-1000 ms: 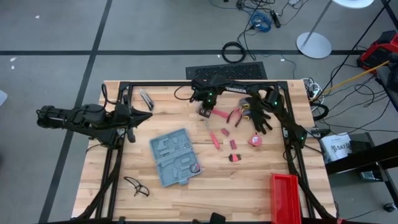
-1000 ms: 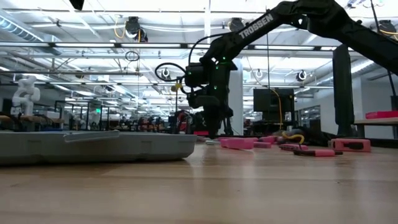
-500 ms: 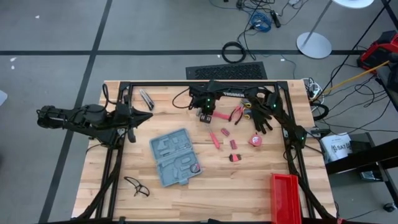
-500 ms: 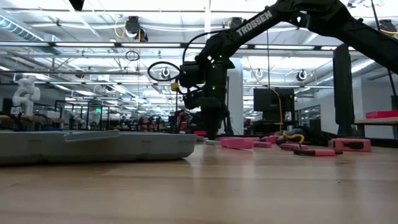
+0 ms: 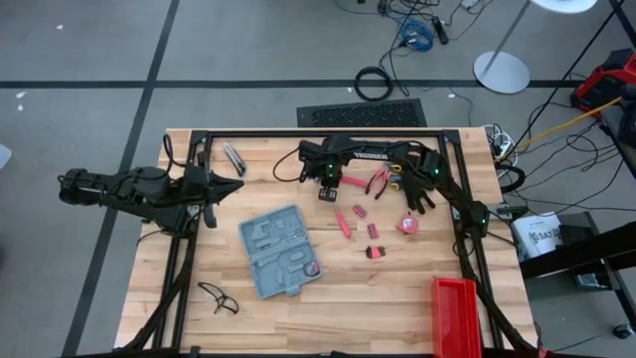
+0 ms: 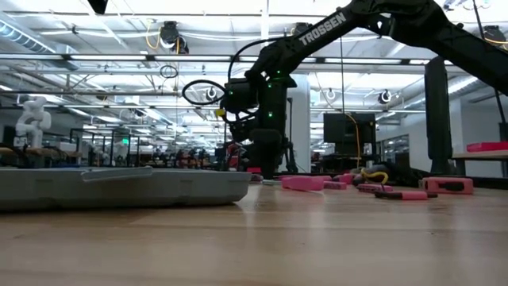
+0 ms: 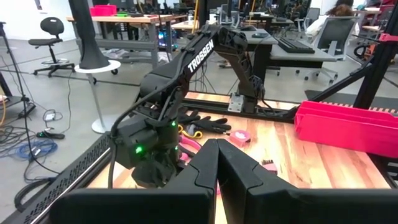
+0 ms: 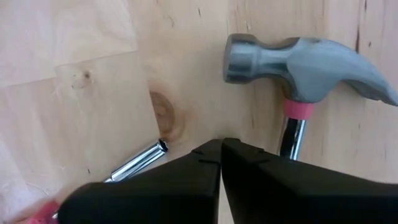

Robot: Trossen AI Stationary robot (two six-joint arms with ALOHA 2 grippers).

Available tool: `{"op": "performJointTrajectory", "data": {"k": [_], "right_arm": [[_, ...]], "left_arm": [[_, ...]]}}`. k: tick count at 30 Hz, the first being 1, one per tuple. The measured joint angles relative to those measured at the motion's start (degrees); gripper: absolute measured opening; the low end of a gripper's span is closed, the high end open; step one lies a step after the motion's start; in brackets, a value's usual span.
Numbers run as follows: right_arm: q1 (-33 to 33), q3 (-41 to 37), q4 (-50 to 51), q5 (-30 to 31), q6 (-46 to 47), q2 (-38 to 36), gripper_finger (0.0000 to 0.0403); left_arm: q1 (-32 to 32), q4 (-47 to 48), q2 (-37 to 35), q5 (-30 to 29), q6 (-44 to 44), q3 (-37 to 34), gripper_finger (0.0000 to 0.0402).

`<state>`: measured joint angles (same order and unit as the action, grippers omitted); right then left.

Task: Prefit tool cases
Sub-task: Put the pink hammer into the gray prefit tool case

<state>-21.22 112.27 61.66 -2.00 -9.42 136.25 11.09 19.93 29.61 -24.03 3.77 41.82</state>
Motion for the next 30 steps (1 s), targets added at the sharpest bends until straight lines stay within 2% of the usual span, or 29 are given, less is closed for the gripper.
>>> {"op": "performJointTrajectory", "data": {"k": [11, 17, 20, 30], "right_arm": [[1.06, 10.04, 6.13, -0.50, -2.03, 0.45, 0.0000], [0.05, 11.64, 6.39, -0.77, -4.76, 0.39, 0.0006], [-0.94, 11.64, 6.57, -0.88, -5.21, 0.39, 0.0032], [-2.35, 11.71, 6.04, -1.05, -4.47, 2.17, 0.0165]], "left_arm": [[0.00, 0.01, 0.00, -0.01, 0.04, 0.00, 0.0013], [-0.02, 0.03, 0.00, -0.02, 0.06, 0.00, 0.0013], [-0.02, 0.18, 0.00, -0.02, 0.17, 0.00, 0.0013], [-0.02, 0.51, 0.00, -0.02, -0.07, 0.00, 0.0013]]}}
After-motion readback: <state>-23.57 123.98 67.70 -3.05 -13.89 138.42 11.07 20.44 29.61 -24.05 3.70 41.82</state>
